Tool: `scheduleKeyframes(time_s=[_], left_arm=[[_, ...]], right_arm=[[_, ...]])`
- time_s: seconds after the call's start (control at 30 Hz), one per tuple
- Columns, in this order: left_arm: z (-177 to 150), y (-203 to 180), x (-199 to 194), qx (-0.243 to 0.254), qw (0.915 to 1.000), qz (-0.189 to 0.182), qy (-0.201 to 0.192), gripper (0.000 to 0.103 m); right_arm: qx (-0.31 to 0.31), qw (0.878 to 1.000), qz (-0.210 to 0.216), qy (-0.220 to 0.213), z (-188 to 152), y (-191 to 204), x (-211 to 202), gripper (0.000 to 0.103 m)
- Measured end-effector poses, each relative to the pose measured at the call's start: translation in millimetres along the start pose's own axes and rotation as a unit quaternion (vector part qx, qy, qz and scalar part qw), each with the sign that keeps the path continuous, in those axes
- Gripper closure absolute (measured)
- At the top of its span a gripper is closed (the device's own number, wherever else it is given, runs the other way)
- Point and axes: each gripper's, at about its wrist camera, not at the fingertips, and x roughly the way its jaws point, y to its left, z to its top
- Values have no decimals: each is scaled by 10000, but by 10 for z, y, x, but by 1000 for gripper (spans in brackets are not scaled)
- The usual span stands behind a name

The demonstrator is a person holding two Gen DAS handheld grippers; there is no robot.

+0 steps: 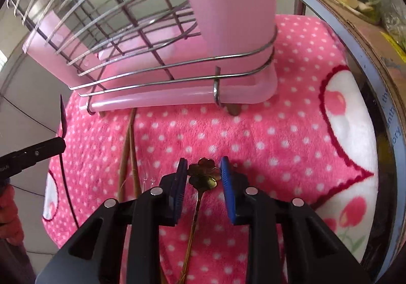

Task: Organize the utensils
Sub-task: 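Close left gripper on the black spoon while right gripper closes on the gold spoon, lifting both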

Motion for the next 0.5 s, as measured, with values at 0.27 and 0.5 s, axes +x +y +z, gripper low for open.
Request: scheduleKeyframes(time_s=[0.27, 0.5], left_arm=[[-48, -25, -350, 159, 9982, 126, -568, 92], [-108, -134, -576, 247, 9945, 154, -1003, 92]], right_arm=[[121, 9976, 137, -674, -61, -145, -429, 76], [91, 9933, 78, -1147, -65, -109, -692, 76]])
